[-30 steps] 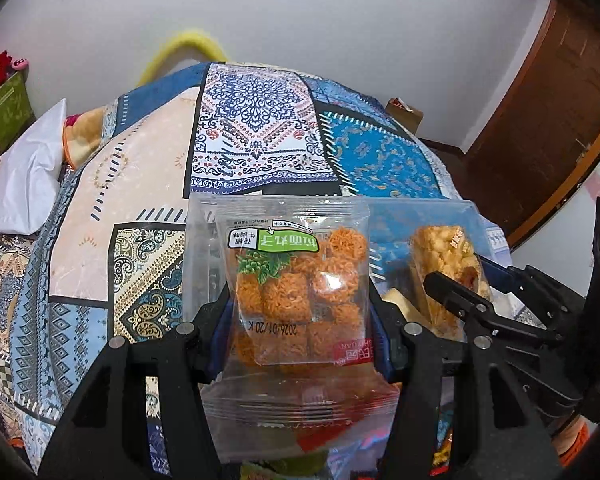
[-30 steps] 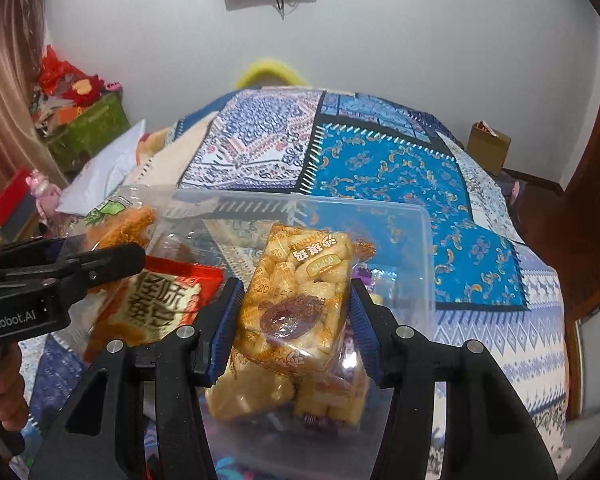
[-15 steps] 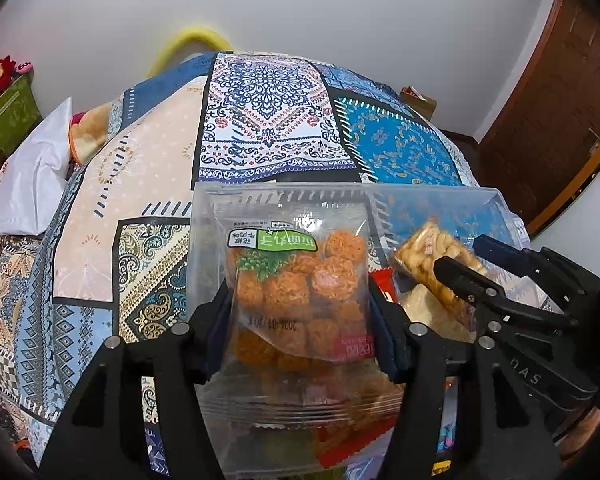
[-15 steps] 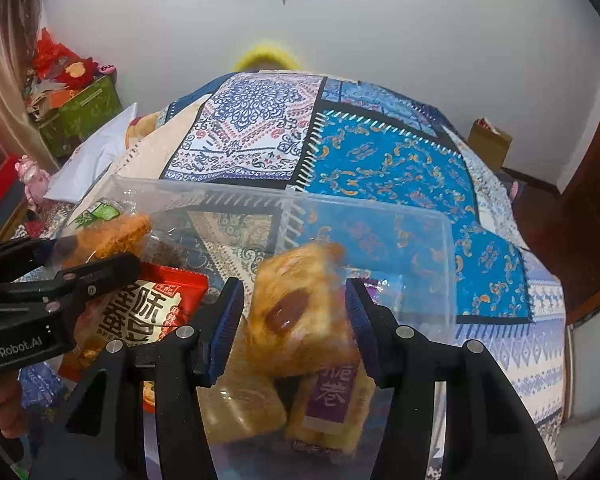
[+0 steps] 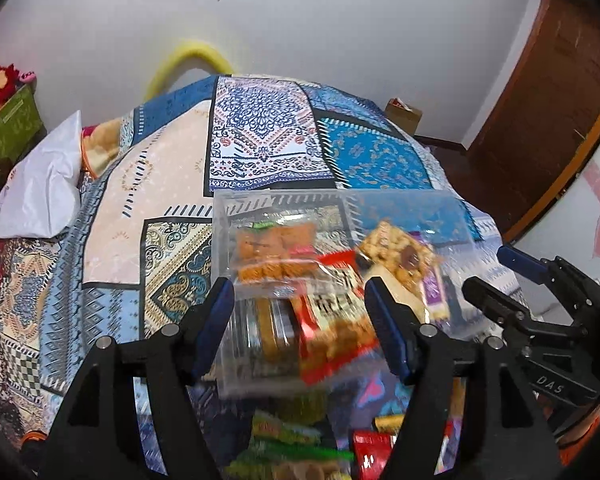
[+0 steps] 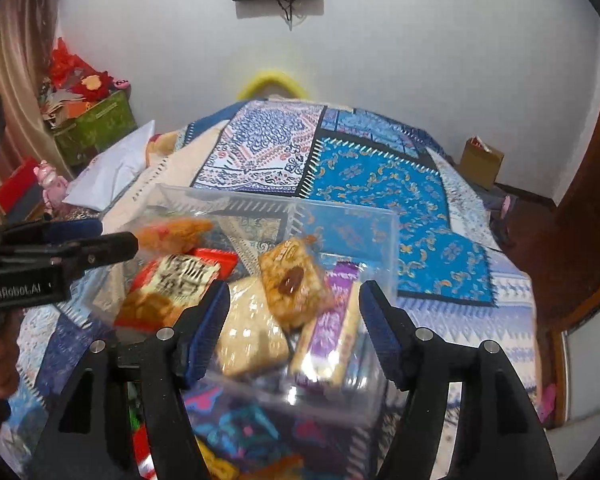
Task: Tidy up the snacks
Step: 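Grasp the tan chip bag with the left gripper while the right grasps the bread pack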
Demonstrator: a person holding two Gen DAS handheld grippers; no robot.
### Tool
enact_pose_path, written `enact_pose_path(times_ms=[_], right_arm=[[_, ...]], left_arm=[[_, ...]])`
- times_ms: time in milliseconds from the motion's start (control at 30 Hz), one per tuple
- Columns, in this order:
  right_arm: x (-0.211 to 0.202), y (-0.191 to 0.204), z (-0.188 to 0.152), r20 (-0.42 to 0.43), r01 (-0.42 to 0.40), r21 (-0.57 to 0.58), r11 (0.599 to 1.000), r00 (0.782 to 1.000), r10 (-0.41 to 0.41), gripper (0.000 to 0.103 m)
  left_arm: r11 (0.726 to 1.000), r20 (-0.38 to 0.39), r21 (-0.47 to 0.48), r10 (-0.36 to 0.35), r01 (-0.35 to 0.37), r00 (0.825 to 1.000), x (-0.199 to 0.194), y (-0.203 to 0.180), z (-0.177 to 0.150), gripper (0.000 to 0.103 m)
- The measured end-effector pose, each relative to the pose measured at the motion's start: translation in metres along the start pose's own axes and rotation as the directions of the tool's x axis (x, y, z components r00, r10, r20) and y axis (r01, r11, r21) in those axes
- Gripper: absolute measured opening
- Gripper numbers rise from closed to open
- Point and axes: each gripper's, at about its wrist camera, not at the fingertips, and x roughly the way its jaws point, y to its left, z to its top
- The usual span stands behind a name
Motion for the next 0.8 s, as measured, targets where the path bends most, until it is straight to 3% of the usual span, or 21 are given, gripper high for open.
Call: enact_pose_path(times_ms=[167,467,800], right_arm=[[-0.035,0.001,-0.017,0.034,0.009,-0.017,1.000,0.999,-0.008,0.071],[-0.071,-0.005,-0.061,0.034,0.026,-0.025,0.999,0.999,-0.025,0.072],[-0.038,-0.016,-0.120,-0.098,0.037,0.025,0.999,0.995,-0.035,0.072]], left_arm=[[0.999,0.004,0.053,0.005,-0.005,1.000,-0.032,-0.010,-0.023,0.071],[0.993,-0.039,0.114,0.020,-0.016,0.999,-0.054,-0.023,-0.079,0.073],[0.996,-0.164,0.090,0.029,-0.014,0.986,-0.024,-0.017,-0.128,0.073]])
